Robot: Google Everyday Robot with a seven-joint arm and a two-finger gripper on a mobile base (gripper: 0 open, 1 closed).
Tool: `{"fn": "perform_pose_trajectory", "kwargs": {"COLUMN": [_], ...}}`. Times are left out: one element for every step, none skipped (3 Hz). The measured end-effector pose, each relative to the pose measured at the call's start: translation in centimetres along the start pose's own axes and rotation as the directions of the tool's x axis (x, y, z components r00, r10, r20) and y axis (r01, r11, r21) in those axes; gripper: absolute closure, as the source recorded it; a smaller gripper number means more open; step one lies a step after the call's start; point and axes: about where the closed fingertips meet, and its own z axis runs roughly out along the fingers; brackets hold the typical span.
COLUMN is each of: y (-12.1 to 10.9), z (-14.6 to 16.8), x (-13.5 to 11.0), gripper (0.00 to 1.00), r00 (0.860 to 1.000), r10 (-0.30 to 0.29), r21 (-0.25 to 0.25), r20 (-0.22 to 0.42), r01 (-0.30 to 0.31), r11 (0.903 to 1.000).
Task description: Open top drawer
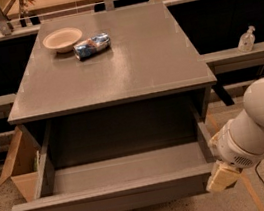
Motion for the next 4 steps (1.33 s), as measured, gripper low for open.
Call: {"fn": "perform_pose_trajectory", "kwargs": {"y": [0.0,-0.5,-2.6,-5.5], "z": [-0.1,-0.6,-2.2,-4.6], "x": [0.0,-0.2,0.6,2.0], "gripper": [0.00,0.00,0.00,0.00], "r00": [1.000,1.000,1.000,0.999], "r10": [-0.001,-0.010,-0.005,0.013], "r21": [0.002,0.017,0.058,0.108], "r20": [0.000,0.007,0.017,0.034], "r01": [0.001,0.009,0.004,-0.016], "r11": [1.0000,0.9998,0.9983,0.9940]}}
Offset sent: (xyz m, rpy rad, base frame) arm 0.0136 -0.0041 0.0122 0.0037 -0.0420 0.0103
